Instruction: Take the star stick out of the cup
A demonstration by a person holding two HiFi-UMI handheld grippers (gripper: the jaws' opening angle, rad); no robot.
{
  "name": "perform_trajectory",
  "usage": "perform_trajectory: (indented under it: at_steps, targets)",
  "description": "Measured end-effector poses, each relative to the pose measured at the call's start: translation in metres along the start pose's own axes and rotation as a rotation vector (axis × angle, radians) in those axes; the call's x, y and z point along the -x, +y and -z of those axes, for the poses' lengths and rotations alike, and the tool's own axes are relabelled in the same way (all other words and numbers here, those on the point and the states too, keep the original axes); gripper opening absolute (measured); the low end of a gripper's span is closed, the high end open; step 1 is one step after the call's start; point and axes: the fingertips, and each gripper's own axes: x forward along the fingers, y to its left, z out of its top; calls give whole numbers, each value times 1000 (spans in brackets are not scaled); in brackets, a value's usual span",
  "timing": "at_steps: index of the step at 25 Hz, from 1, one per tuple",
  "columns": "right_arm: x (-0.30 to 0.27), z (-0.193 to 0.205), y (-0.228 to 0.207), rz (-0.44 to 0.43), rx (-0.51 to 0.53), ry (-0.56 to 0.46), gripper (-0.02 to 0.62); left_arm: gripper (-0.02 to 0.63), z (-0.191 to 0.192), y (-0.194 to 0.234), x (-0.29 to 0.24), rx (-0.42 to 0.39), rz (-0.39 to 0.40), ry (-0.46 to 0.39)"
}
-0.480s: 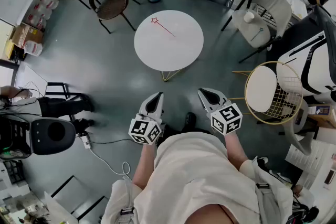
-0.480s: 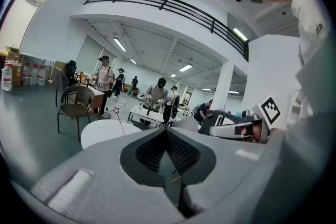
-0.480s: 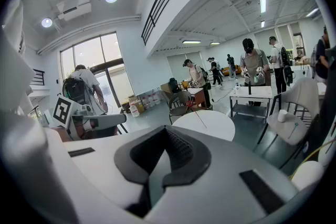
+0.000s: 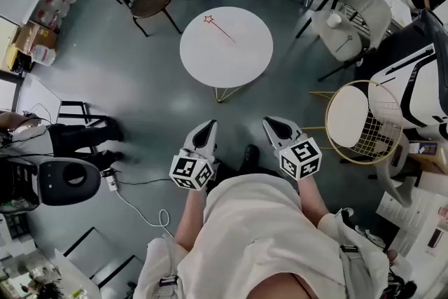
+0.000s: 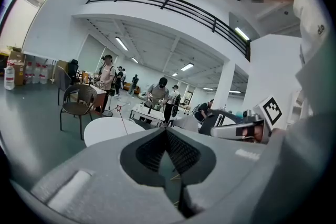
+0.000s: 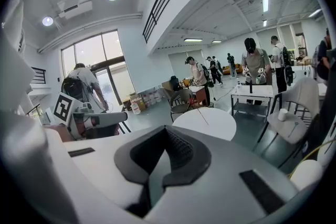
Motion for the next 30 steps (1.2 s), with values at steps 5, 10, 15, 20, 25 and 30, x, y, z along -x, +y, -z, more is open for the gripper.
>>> perform_trajectory:
  at_steps: [5, 10, 15, 20, 25, 30]
  targets:
    - [4, 3, -6, 3, -45, 0, 6, 11, 5, -10, -1, 0, 3, 5]
    - [13, 5, -10, 5, -23, 2, 8, 10, 12, -18, -9, 13, 16, 17]
    - [20, 11, -17, 12, -6, 15, 8, 9, 13, -28, -14, 15, 23, 27]
    - [17, 16, -18, 1, -21, 36, 8, 9, 16, -27, -11, 25, 12, 44]
    - [6, 18, -16, -11, -36, 50, 8, 10, 17, -18, -11, 42, 2, 60]
    - [-10, 6, -22, 2, -37, 42, 8, 10, 12, -6, -21, 37, 14, 73]
